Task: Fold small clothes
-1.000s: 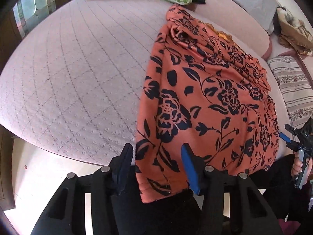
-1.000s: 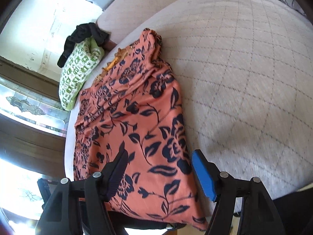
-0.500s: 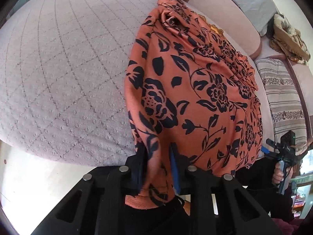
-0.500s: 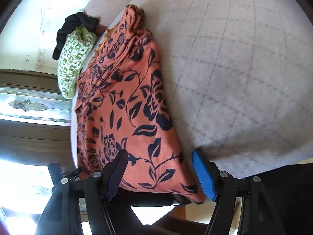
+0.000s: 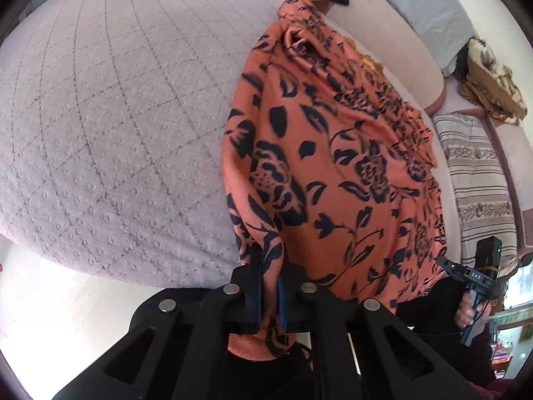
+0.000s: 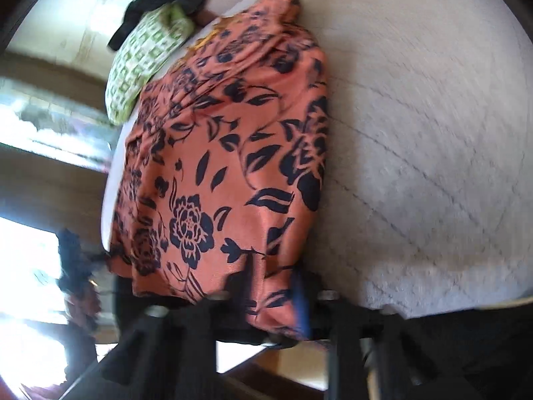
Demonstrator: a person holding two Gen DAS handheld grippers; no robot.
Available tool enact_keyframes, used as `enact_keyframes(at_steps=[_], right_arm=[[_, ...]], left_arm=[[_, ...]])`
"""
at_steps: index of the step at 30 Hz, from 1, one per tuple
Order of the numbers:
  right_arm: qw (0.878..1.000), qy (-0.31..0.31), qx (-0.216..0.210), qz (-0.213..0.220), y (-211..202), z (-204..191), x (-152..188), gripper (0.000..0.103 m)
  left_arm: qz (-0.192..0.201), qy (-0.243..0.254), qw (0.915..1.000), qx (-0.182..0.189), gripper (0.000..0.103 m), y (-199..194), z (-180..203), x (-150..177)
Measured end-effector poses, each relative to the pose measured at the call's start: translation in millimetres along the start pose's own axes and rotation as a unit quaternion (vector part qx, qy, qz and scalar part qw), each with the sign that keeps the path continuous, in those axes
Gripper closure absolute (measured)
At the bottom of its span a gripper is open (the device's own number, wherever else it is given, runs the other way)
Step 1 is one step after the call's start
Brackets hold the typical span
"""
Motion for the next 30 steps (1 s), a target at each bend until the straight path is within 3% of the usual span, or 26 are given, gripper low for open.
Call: enact_keyframes(at_steps=[5,12,15,18,21,24,25,26,27,28,29,30], right_arm=[[0.999,-0.002,-0.040,0.036,-13.9,-20.7,-21.7,0.094],[0.992,0.021,-0.093,0.079,-28.8,-42.8,-82.3,0.095],[0.989,0.041,-0.100,0.102,-32.1,-41.0,-124.0,0.095],[0.983,0.072,-0.103,0.133,-31.0,-31.0,-179.6,0.095],[0.968,0.149,-0.096,0.179,-30.4,-0.3,-244.4,0.095],[0.939,0.249,-0.103,0.216,-24.9,44.2,-281.5,0.088],[0.929,0.276,-0.116,0.216,-21.7,57.2,-283.7,0.074],[0.920,0.299,-0.134,0.217,-17.6,69.3,-281.6,0.050],[0.916,0.304,-0.141,0.221,-18.2,76.4,-277.7,0.038],[0.918,0.298,-0.132,0.226,-17.7,79.5,-274.2,0.034],[0.928,0.281,-0.117,0.216,-15.4,75.6,-273.0,0.034],[0.945,0.246,-0.101,0.189,-12.0,62.7,-274.3,0.034]], left_arm=[[0.020,0.034,0.9988,0.028,0.097,-20.5,23.7,-15.8],[0.050,0.057,0.9957,0.054,0.097,-51.7,48.5,-71.5],[0.054,0.073,0.9946,0.050,0.097,-54.4,62.1,-110.4],[0.063,0.078,0.9938,0.048,0.097,-45.0,78.6,-171.7],[0.085,0.056,0.9942,0.036,0.096,-23.9,85.6,-237.7],[0.091,-0.008,0.9958,-0.008,0.096,20.6,68.5,-292.2],[0.093,-0.024,0.9952,-0.019,0.096,33.4,63.0,-297.7],[0.097,-0.030,0.9944,-0.029,0.096,42.4,57.9,-299.5],[0.103,-0.029,0.9933,-0.042,0.093,50.3,53.9,-298.2],[0.114,-0.025,0.9917,-0.053,0.091,54.6,51.4,-294.0],[0.130,-0.019,0.9897,-0.055,0.084,55.8,49.6,-288.1],[0.146,-0.015,0.9879,-0.051,0.078,54.6,47.9,-281.4]])
Point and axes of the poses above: each gripper's, at about its wrist camera, not at the fingertips, and y roughly the way its jaws point, z to its right, x to its underside, the point moved 6 cm from there along y, roughly the way its jaws point, and after that the axes turned 8 degrees about x, right-handed, at the moved point
